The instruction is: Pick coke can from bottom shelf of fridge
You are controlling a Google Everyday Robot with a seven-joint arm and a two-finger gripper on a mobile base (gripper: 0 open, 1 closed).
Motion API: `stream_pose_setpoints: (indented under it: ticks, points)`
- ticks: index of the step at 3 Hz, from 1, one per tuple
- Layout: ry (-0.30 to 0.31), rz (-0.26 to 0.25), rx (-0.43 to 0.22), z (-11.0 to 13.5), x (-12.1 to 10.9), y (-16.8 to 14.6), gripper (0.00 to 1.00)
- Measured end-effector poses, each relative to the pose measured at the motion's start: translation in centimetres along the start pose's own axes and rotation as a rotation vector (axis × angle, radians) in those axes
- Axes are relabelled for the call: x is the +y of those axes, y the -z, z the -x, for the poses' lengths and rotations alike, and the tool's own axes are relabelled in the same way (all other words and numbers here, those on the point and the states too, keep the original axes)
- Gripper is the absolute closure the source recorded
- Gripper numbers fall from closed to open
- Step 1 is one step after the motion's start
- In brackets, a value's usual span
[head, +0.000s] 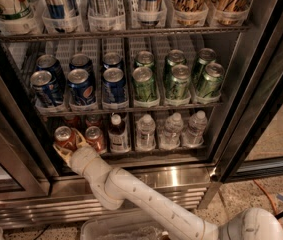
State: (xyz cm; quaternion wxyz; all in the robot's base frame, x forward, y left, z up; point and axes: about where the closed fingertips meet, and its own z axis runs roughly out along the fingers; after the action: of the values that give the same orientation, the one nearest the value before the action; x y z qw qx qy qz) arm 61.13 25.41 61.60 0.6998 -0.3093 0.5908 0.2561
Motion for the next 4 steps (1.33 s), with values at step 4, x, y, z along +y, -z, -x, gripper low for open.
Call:
stream_pose_setpoints:
  ticks: [4]
  points:
    - [0.050,0.160,-0.032,5.2,0.5,3.6,1.00]
